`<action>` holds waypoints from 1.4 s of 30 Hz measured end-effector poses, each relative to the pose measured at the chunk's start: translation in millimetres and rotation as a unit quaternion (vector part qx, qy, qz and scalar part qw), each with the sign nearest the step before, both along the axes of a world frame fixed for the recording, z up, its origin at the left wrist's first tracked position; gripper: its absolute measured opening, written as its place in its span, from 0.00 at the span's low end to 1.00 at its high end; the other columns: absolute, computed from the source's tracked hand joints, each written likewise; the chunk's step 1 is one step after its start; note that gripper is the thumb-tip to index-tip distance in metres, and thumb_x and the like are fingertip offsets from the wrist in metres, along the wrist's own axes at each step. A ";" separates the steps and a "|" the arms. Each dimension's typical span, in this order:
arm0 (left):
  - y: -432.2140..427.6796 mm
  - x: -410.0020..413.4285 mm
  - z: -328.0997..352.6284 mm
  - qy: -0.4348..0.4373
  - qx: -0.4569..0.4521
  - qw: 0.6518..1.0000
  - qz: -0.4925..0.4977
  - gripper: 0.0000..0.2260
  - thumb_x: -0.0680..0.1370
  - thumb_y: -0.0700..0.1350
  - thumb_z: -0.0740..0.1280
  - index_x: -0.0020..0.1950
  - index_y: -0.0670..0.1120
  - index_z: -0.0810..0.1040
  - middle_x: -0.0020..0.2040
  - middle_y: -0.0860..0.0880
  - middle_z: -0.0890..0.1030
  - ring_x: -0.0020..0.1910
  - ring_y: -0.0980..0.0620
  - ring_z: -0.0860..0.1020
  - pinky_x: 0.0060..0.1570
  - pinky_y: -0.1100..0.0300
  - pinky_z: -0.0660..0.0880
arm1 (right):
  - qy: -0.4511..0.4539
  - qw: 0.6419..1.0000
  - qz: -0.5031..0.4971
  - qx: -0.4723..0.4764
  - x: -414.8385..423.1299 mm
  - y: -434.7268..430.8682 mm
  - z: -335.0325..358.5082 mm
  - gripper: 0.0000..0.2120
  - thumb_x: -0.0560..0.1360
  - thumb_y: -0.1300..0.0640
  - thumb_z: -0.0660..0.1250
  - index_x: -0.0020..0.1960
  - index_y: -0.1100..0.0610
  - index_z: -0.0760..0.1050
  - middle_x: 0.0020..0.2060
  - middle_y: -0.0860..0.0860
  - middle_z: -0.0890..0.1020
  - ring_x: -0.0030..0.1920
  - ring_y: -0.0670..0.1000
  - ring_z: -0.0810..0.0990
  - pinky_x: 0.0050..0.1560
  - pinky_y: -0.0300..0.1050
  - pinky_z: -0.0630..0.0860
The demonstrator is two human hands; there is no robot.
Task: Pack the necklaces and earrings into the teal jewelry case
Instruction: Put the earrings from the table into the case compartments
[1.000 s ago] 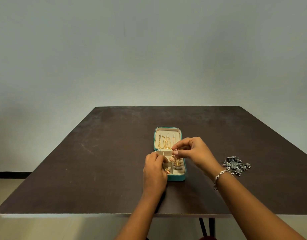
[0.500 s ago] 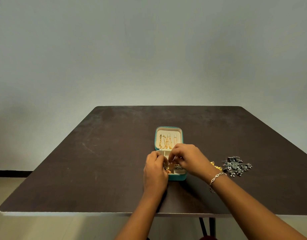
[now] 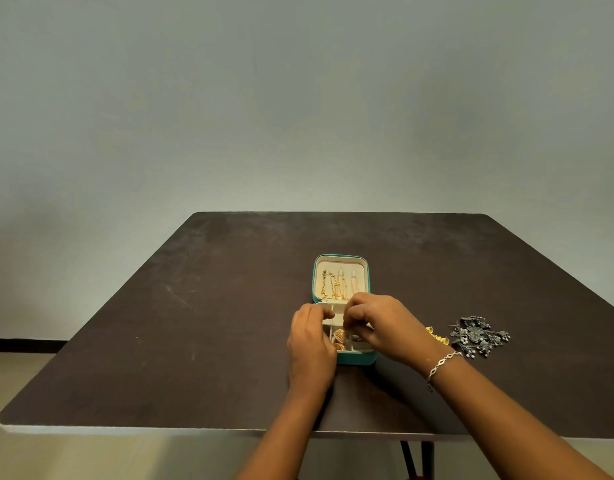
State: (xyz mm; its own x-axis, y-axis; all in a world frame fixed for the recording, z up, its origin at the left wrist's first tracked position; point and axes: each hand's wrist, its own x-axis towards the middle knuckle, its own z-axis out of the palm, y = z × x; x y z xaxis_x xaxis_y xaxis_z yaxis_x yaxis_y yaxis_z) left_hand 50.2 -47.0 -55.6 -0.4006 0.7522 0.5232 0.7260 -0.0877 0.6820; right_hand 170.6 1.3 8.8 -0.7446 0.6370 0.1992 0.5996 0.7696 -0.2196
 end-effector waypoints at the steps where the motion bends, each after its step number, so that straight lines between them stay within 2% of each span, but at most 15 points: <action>1: 0.2 -0.1 -0.3 0.002 0.002 1.000 0.001 0.10 0.74 0.30 0.59 0.48 0.41 0.76 0.48 0.48 0.76 0.48 0.57 0.71 0.37 0.74 0.65 | 0.003 1.000 -0.002 0.002 -0.1 -0.7 0.4 0.07 0.75 0.61 0.63 0.50 0.56 0.78 0.53 0.49 0.78 0.54 0.49 0.76 0.54 0.40 0.72; 9: 1.7 -0.6 -1.6 0.015 0.000 1.000 0.001 0.09 0.73 0.29 0.60 0.44 0.41 0.76 0.47 0.47 0.76 0.46 0.56 0.71 0.38 0.74 0.65 | 0.008 1.000 -0.004 0.013 -7.6 -5.8 0.3 0.07 0.75 0.61 0.63 0.52 0.55 0.72 0.55 0.50 0.77 0.56 0.49 0.73 0.55 0.40 0.71; 14: 1.0 -1.4 -2.0 0.007 0.005 1.000 -0.005 0.09 0.74 0.31 0.61 0.47 0.42 0.77 0.48 0.48 0.76 0.47 0.55 0.73 0.41 0.69 0.71 | -0.037 0.999 -0.005 -0.004 -11.0 -8.2 -1.1 0.16 0.75 0.58 0.65 0.62 0.54 0.71 0.58 0.51 0.74 0.59 0.50 0.71 0.59 0.44 0.71; 17: 1.5 -2.1 -2.4 0.005 -0.001 1.000 -0.008 0.08 0.74 0.31 0.61 0.45 0.41 0.76 0.47 0.48 0.76 0.47 0.55 0.72 0.40 0.68 0.71 | -0.039 0.999 -0.006 -0.009 -8.5 -8.1 -2.2 0.13 0.75 0.60 0.64 0.59 0.54 0.75 0.56 0.50 0.75 0.57 0.50 0.72 0.56 0.41 0.70; 21: 1.5 -2.1 -1.8 -0.014 0.005 1.000 -0.004 0.09 0.73 0.29 0.60 0.44 0.41 0.76 0.46 0.47 0.76 0.47 0.55 0.73 0.39 0.73 0.68 | -0.012 1.000 0.002 -0.023 -4.5 -7.3 -3.3 0.11 0.74 0.63 0.64 0.54 0.54 0.79 0.53 0.51 0.77 0.55 0.50 0.74 0.54 0.41 0.71; 25: -0.3 -3.7 0.2 -0.041 0.020 0.999 -0.006 0.11 0.72 0.28 0.58 0.43 0.42 0.75 0.44 0.51 0.74 0.45 0.54 0.73 0.37 0.74 0.67 | 0.024 0.999 0.018 -0.027 0.1 -9.2 -5.7 0.12 0.71 0.67 0.63 0.50 0.55 0.79 0.51 0.50 0.80 0.52 0.49 0.76 0.50 0.38 0.70; 28: -0.8 -4.5 1.7 -0.062 0.029 0.998 -0.008 0.13 0.72 0.27 0.57 0.43 0.41 0.76 0.43 0.50 0.75 0.45 0.53 0.75 0.38 0.72 0.68 | 0.060 0.998 0.013 -0.034 2.5 -10.3 -6.3 0.14 0.70 0.70 0.62 0.50 0.56 0.78 0.50 0.50 0.81 0.51 0.49 0.77 0.49 0.36 0.70; 34: -0.9 -6.5 2.2 -0.084 0.036 0.996 -0.018 0.13 0.73 0.27 0.57 0.44 0.42 0.76 0.45 0.48 0.77 0.47 0.53 0.76 0.41 0.65 0.75 | 0.064 0.997 0.018 -0.023 5.1 -9.6 -8.2 0.14 0.71 0.69 0.63 0.52 0.55 0.77 0.51 0.49 0.81 0.50 0.45 0.76 0.51 0.33 0.70; 42: -1.6 -7.4 2.8 -0.096 0.039 0.994 -0.024 0.13 0.74 0.27 0.57 0.44 0.43 0.75 0.45 0.50 0.77 0.48 0.54 0.76 0.41 0.75 0.72 | 0.061 0.997 0.038 0.023 9.8 -9.4 -14.5 0.15 0.71 0.68 0.64 0.54 0.55 0.79 0.52 0.50 0.81 0.53 0.50 0.77 0.50 0.35 0.68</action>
State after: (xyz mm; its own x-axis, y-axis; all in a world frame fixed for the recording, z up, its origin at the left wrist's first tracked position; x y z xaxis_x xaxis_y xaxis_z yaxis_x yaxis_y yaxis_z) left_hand 42.8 -48.6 -52.8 -0.4626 0.7329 0.4989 0.5773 -0.1781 0.7969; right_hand 180.4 -8.1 -5.7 -0.7592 0.5669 0.3198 0.5093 0.8234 -0.2503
